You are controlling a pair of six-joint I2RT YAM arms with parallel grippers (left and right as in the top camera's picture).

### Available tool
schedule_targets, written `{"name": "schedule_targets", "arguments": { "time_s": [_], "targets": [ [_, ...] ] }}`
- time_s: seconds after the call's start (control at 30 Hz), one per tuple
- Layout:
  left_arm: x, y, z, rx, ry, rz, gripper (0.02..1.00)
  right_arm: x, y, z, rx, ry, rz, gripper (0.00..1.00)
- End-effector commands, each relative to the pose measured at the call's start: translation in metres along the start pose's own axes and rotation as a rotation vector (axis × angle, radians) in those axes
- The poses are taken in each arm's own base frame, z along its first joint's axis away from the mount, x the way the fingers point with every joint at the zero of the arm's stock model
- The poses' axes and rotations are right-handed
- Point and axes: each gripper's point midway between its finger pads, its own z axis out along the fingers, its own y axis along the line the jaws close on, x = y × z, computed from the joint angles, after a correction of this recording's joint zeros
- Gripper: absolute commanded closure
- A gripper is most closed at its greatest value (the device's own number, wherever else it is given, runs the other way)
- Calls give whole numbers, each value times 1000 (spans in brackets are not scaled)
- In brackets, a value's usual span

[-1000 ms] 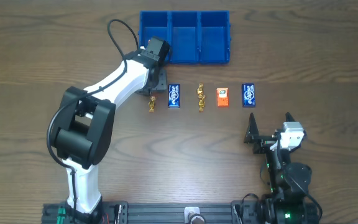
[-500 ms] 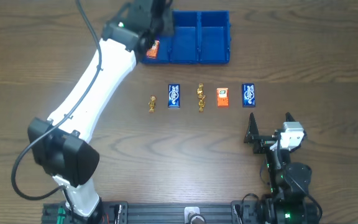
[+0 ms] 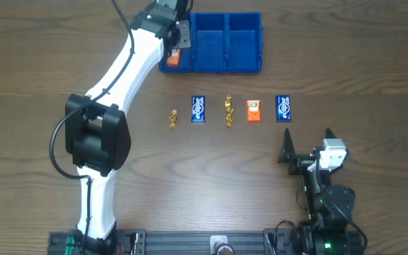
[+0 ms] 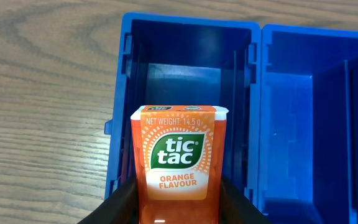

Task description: Sort Candies Into Trays

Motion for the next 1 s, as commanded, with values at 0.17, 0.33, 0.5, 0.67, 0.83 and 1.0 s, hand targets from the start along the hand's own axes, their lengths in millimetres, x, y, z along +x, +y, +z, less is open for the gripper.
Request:
{"name": "schedule_targets", "arguments": {
  "time_s": [0.17, 0.33, 0.5, 0.67, 0.83, 1.0],
  "targets": [
    [-4, 1, 0, 9, -3, -7, 95, 2, 0, 0, 3, 2, -7, 1],
    [-7, -2, -5, 17, -16, -32, 20, 2, 0, 0, 3, 2, -7, 1],
    [-10, -57, -50, 83, -79, -52, 18, 2, 0, 0, 3, 2, -7, 1],
    [37, -148, -89, 134, -91, -5, 18, 2, 0, 0, 3, 2, -7, 1],
    [120, -207, -90, 119, -6, 60, 45, 2, 0, 0, 3, 2, -7, 1],
    [158, -223, -68, 93, 42, 75, 58, 2, 0, 0, 3, 2, -7, 1]
  ]
}}
